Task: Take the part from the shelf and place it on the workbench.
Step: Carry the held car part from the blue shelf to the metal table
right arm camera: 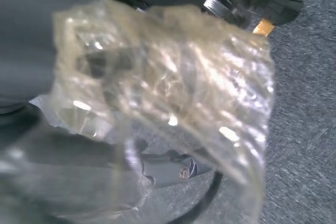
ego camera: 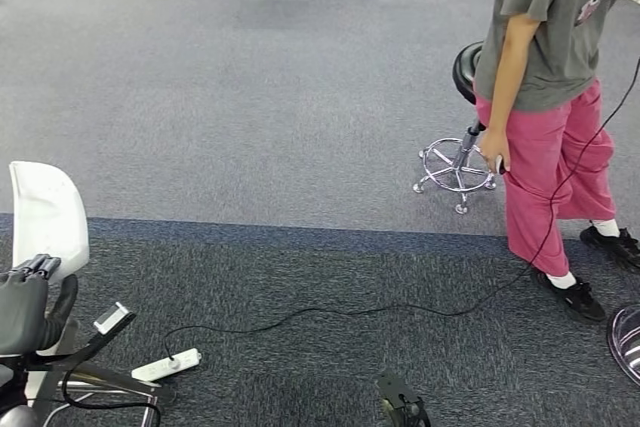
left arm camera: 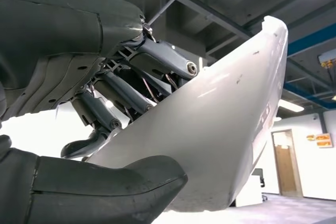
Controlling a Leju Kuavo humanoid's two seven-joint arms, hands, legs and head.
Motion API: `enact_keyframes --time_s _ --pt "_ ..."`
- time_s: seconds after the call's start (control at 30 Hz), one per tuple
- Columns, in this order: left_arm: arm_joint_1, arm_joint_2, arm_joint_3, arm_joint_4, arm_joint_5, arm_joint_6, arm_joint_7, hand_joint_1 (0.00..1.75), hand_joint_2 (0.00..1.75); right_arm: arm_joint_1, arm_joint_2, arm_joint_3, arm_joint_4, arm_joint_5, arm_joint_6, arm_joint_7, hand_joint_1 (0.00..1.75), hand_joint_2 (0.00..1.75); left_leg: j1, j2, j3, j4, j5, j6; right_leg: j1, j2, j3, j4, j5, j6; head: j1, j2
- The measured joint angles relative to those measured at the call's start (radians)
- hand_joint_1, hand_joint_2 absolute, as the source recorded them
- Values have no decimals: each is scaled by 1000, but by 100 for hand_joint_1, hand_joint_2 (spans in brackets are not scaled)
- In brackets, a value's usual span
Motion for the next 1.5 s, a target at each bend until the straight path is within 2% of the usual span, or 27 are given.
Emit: enact_keyframes --time_s 0.1,0.17,0.27,0.33,0.4,0.43,0.53,0.6,0.7,0.73,0.77,0.8,0.87,0.93,1.03,1.07,1.1,1.13,1.2,1.23,1.27,1.3,1.37,1.4,1.43,1.47,1.5 --pt "-10 -4 -2 0 3 -1 0 175 175 0 0 0 -1 0 0 0 0 0 8 -5 8 -17 11 6 -7 51 -67 140 -76 6 4 0" --pt "-11 -6 -2 0 4 -2 0 175 175 2 0 0 -1 0 0 1 0 0 8 -7 7 -16 12 6 -10 57 -96 200 -102 9 5 0" --pt "-11 -7 -2 0 4 -2 0 175 175 3 -1 0 -1 0 0 1 0 0 8 -9 7 -16 12 5 -11 57 -115 236 -114 11 4 0" --pt "-13 -11 -3 0 4 -2 0 175 175 5 -1 0 -1 0 0 2 0 0 15 -17 5 -6 9 -7 -26 57 -89 164 -53 27 4 0" --pt "-16 -15 -4 0 4 -2 -1 175 175 4 0 2 -1 0 1 3 0 0 19 -27 -5 16 3 -29 -37 65 -35 39 20 37 7 0" --pt "-17 -16 -4 0 4 -1 -1 175 175 4 0 4 -1 0 1 4 0 0 19 -30 -11 24 3 -37 -37 69 -26 19 25 33 7 0" --pt "-18 -18 -4 1 4 0 -1 175 175 3 0 7 -1 0 0 6 0 0 24 -32 -22 29 8 -52 -30 70 -36 24 33 7 7 0" --pt "-19 -18 -4 1 4 0 -2 175 175 2 0 7 -1 0 0 6 0 0 28 -29 -40 71 -36 -57 -28 66 -47 23 44 -11 6 0" --pt "-20 -18 -4 1 4 1 -1 175 175 2 0 8 -1 0 0 7 0 0 27 -27 -102 254 -157 -57 -20 59 -72 23 62 -28 5 0" --pt "-20 -18 -5 2 4 1 -1 175 175 3 0 8 -1 0 0 7 0 0 27 -27 -110 298 -178 -55 -16 57 -81 23 69 -30 5 0" --pt "-20 -19 -5 2 5 1 -1 175 175 3 0 8 -1 0 0 7 0 0 25 -27 -101 306 -181 -51 -13 56 -91 23 75 -31 6 0" --pt "-20 -19 -5 3 6 1 -1 175 175 3 0 8 -2 0 0 7 0 0 22 -26 -73 274 -166 -45 -11 55 -100 23 83 -31 6 0" --pt "-22 -18 -5 3 8 1 -1 175 175 2 0 8 -3 0 0 7 0 0 14 -25 25 132 -122 -33 -8 54 -113 23 96 -28 6 0" --pt "-26 -17 -5 3 11 0 -2 175 175 1 0 9 -5 0 0 7 0 0 5 -22 88 27 -98 -27 -6 53 -120 24 109 -21 6 0" --pt "-27 -17 -5 3 14 -2 -2 175 175 1 0 9 -6 -2 0 7 0 0 -1 -21 89 6 -79 -20 -11 50 -123 19 127 -3 7 0" --pt "-28 -17 -5 3 14 -2 -1 175 175 1 0 9 -6 -3 0 7 0 0 -1 -20 85 1 -67 -15 -12 52 -129 23 119 2 7 0" --pt "-29 -17 -6 3 14 -2 -1 175 175 1 0 9 -6 -3 0 7 0 0 0 -18 77 -4 -54 -9 -12 54 -140 42 94 6 8 0" --pt "-30 -17 -6 3 14 -2 -1 175 175 1 0 9 -6 -3 0 7 0 0 2 -17 67 -8 -41 -5 -13 56 -157 83 53 10 9 0" --pt "-30 -19 -6 3 14 -2 -1 175 175 2 -1 9 -6 -3 0 7 0 0 1 -16 39 -8 -20 1 -12 57 -193 209 -40 15 11 0" --pt "-29 -20 -7 3 14 -2 -1 175 175 2 -1 9 -6 -3 0 7 0 0 0 -16 25 -7 -10 1 -12 57 -201 264 -64 17 10 0" --pt "-28 -20 -7 3 14 -2 -1 175 175 2 -1 9 -6 -3 0 7 0 0 0 -16 11 -6 0 0 -12 57 -197 292 -66 19 10 0" --pt "-28 -21 -8 4 14 -2 -1 175 175 2 -1 9 -6 -3 0 7 0 0 0 -16 -3 -5 10 -2 -12 56 -175 285 -48 20 11 0" --pt "-28 -22 -8 4 14 -2 -2 175 175 1 -1 9 -6 -3 0 7 0 0 0 -17 -26 -2 24 -8 -13 57 -79 172 -4 18 11 0" --pt "-28 -22 -8 4 14 -2 -3 175 175 0 -1 9 -7 -3 0 7 0 0 -1 -17 -35 3 30 -13 -12 57 -20 93 0 15 10 0" --pt "-28 -21 -8 4 12 -2 -4 175 175 -1 -1 9 -8 -4 1 6 0 0 -2 -17 -41 7 34 -18 -12 58 24 32 -5 12 10 0" --pt "-28 -20 -8 4 11 -2 -6 175 175 -2 -1 9 -8 -4 2 6 0 0 -3 -17 -44 11 38 -23 -10 58 47 -5 -15 7 9 0" --pt "-27 -19 -8 4 9 -2 -8 175 175 -1 -1 9 -9 -4 2 6 0 0 -3 -17 -46 13 42 -28 -8 58 54 -21 -21 1 8 0"
